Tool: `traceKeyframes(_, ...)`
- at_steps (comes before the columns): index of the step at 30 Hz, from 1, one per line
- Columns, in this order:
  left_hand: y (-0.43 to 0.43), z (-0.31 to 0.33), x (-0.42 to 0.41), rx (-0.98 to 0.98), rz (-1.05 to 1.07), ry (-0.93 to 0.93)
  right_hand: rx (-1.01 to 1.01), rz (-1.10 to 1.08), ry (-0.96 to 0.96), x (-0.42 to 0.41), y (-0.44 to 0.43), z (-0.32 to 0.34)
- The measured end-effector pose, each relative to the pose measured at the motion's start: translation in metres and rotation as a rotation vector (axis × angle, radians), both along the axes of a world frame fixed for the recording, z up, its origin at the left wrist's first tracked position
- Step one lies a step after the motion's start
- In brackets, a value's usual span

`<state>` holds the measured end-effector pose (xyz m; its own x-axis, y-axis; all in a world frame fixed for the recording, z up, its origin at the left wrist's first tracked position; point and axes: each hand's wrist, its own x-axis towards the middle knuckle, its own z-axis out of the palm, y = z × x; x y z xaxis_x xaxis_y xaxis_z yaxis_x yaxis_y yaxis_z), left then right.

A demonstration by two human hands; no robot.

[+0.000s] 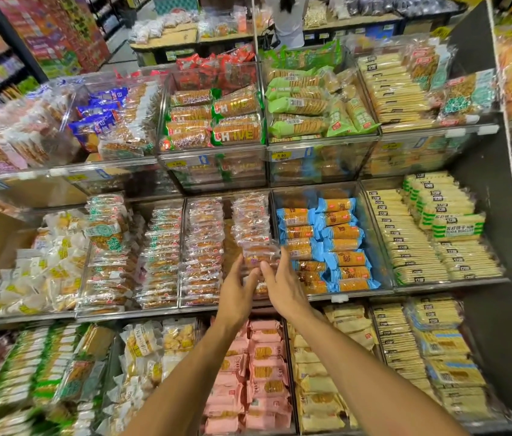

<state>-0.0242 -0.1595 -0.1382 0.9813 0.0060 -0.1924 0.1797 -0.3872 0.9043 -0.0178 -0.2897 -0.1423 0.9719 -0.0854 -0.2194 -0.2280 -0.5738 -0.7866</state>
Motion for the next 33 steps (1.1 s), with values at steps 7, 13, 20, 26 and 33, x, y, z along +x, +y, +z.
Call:
traceKeyframes(7,0.006,0.011,0.026,-0.373,0.155,0.194,0.211,-0.178,0.113,0.018,-0.005,-0.005)
traceKeyframes(13,-0.016,0.012,0.025,0.027,0.160,-0.032,0.106,-0.245,0.063,0.026,0.005,-0.005)
traceKeyframes(20,-0.011,-0.008,0.027,0.134,0.116,-0.075,-0.095,-0.199,-0.006,0.026,0.008,-0.015)
traceKeyframes(26,-0.009,-0.019,0.031,0.177,0.078,-0.080,-0.154,-0.178,-0.053,0.027,0.013,-0.020)
traceKeyframes(33,-0.012,0.004,0.036,0.109,0.114,-0.159,0.013,-0.242,-0.027,0.042,0.005,-0.013)
